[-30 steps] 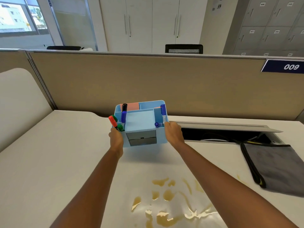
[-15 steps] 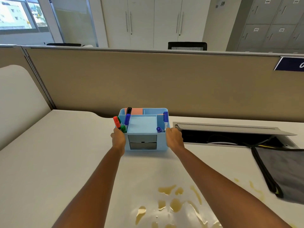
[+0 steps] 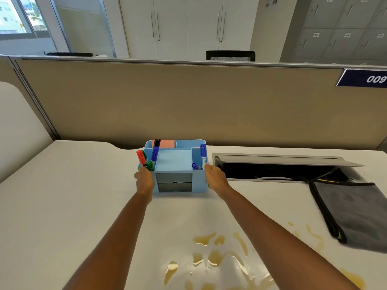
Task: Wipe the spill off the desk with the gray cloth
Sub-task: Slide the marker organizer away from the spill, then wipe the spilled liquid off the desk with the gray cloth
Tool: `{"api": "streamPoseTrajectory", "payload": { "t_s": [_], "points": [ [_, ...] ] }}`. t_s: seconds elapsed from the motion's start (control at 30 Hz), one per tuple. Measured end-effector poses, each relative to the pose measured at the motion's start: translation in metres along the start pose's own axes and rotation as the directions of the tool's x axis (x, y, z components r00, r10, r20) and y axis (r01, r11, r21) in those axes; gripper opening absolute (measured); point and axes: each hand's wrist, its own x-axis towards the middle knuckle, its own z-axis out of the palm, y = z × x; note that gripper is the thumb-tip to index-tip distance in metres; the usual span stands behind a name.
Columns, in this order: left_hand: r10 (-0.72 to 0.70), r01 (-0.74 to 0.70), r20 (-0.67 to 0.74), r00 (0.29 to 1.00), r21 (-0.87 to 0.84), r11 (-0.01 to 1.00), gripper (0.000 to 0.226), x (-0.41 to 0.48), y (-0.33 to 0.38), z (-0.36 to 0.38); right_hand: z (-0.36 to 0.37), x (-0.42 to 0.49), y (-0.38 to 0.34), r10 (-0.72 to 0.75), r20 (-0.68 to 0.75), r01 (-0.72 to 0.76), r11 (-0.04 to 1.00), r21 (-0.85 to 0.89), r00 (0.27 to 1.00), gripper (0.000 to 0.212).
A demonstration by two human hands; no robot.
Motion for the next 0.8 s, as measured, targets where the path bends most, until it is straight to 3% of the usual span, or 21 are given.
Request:
{"api": "streamPoseTrajectory", "payload": {
  "t_s": [0.07,0.17,0.3,0.43,0.57,0.8],
  "points": [
    [0.058,-0.058,0.004,0.998,0.055,0.997,0.052,-0.011,-0.006,0.0,-0.009,-0.007,0.009,-0.043,0.033,0.045,0.998,-0.051,0.999,0.05],
    [0.216,-0.216,0.019,0.976,0.188,0.958,0.053,-0.028,-0.025,-0.002,-0.038,-0.024,0.038,-0.099,-0.027,0.093,0.98,-0.174,0.995,0.053],
    [0.397,-0.407,0.114,0.911,0.406,0.818,0.055,-0.05,-0.055,-0.008,-0.094,-0.048,0.089,-0.132,-0.154,0.088,0.96,-0.265,0.979,0.048],
    [0.439,-0.492,0.252,0.862,0.625,0.606,0.057,-0.069,-0.079,-0.017,-0.151,-0.072,0.136,-0.131,-0.303,-0.01,0.906,-0.422,0.944,0.046],
    [0.426,-0.549,0.376,0.823,0.719,0.427,0.056,-0.083,-0.099,-0.027,-0.198,-0.093,0.177,-0.091,-0.343,-0.13,0.811,-0.571,0.935,0.048],
    [0.387,-0.545,0.409,0.827,0.751,0.372,0.054,-0.104,-0.121,-0.044,-0.243,-0.115,0.225,0.036,-0.279,-0.233,0.655,-0.718,0.96,0.057]
  ]
}}
